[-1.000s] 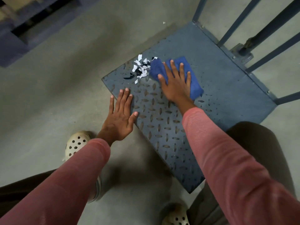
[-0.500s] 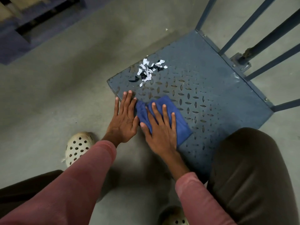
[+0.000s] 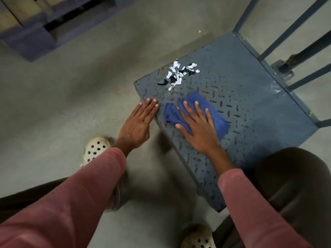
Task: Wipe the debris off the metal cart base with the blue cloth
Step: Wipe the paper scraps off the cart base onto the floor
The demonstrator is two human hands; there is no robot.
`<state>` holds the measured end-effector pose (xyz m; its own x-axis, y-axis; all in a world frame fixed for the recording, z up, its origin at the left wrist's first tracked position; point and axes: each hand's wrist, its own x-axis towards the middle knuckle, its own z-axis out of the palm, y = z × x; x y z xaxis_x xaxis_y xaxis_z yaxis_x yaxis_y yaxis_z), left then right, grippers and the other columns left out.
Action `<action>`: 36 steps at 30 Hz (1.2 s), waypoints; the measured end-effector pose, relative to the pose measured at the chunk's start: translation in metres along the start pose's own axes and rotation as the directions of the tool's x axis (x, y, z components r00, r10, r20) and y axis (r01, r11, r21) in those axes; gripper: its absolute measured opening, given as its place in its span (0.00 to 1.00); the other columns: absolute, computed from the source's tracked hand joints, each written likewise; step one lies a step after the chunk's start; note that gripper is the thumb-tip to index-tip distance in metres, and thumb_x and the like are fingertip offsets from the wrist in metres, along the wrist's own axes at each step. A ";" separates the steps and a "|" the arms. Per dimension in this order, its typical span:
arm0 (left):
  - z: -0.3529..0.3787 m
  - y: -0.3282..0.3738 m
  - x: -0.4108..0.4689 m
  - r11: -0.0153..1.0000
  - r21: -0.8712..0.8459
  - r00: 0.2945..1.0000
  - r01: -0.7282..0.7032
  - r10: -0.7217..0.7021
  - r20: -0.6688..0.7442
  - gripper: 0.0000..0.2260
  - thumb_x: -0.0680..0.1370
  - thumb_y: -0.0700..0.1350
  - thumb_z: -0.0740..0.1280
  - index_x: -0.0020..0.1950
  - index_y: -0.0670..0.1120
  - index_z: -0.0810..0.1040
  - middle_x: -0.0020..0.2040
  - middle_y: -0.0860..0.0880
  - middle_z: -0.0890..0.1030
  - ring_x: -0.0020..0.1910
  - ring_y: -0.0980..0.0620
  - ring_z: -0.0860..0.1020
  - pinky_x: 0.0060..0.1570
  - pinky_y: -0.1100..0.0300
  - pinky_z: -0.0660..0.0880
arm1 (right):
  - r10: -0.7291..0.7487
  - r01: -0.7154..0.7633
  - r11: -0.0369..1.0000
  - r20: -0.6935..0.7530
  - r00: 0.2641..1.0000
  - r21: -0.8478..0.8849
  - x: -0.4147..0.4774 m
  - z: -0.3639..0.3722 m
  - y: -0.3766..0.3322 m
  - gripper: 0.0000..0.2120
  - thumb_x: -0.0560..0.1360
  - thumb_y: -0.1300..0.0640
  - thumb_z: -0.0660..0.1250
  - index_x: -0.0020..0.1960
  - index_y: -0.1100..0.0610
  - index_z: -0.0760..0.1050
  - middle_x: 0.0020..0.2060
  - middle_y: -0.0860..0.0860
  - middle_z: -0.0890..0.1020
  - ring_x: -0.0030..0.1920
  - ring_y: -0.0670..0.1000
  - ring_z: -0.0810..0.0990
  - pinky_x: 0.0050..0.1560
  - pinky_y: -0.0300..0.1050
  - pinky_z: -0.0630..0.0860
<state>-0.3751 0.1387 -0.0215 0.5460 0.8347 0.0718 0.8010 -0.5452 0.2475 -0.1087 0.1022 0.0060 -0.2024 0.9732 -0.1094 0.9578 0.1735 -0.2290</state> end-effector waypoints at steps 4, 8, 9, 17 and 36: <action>-0.003 -0.003 -0.012 0.999 0.029 0.999 -0.045 0.045 0.017 0.38 0.72 0.37 0.57 0.84 0.41 0.58 0.84 0.42 0.59 0.84 0.41 0.56 0.81 0.41 0.58 | 0.157 -0.157 0.988 -0.049 0.986 0.006 -0.042 0.007 -0.002 0.30 0.84 0.34 0.51 0.82 0.40 0.48 0.82 0.41 0.50 0.82 0.50 0.42 0.81 0.61 0.45; 0.000 0.014 -0.024 0.998 0.050 0.999 -0.027 0.026 0.021 0.40 0.71 0.35 0.61 0.84 0.41 0.58 0.85 0.42 0.58 0.84 0.41 0.56 0.82 0.41 0.57 | 0.197 -0.197 0.980 -0.059 0.979 0.000 -0.062 0.013 -0.021 0.29 0.83 0.34 0.51 0.82 0.40 0.51 0.82 0.42 0.51 0.83 0.52 0.43 0.81 0.61 0.44; 0.002 0.016 -0.026 0.998 0.065 1.000 -0.014 0.013 0.026 0.40 0.70 0.35 0.62 0.84 0.41 0.58 0.85 0.42 0.58 0.84 0.41 0.55 0.82 0.42 0.56 | 0.176 -0.176 0.984 -0.050 0.983 0.005 -0.062 0.014 -0.024 0.29 0.83 0.34 0.51 0.81 0.39 0.53 0.82 0.42 0.52 0.83 0.52 0.43 0.80 0.61 0.44; -0.004 0.020 -0.022 0.993 0.108 0.995 0.038 -0.049 0.092 0.44 0.63 0.32 0.72 0.80 0.41 0.67 0.80 0.40 0.69 0.79 0.35 0.66 0.77 0.40 0.66 | 0.126 -0.130 0.989 0.056 0.990 0.068 0.034 0.003 -0.054 0.28 0.82 0.32 0.49 0.80 0.37 0.57 0.82 0.40 0.53 0.83 0.52 0.43 0.80 0.60 0.41; 0.007 -0.004 -0.018 0.991 -0.050 0.992 0.123 -0.122 0.025 0.35 0.71 0.39 0.53 0.80 0.46 0.69 0.78 0.43 0.72 0.75 0.33 0.72 0.67 0.36 0.74 | 0.094 -0.111 0.975 0.097 0.991 0.192 0.087 -0.001 -0.070 0.26 0.83 0.35 0.50 0.79 0.40 0.61 0.81 0.39 0.53 0.82 0.52 0.42 0.80 0.56 0.36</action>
<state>-0.3863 0.1254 -0.0301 0.4505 0.8926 0.0171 0.8486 -0.4341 0.3025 -0.1935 0.1751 0.0132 -0.1304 0.9659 -0.2237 0.9173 0.0319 -0.3969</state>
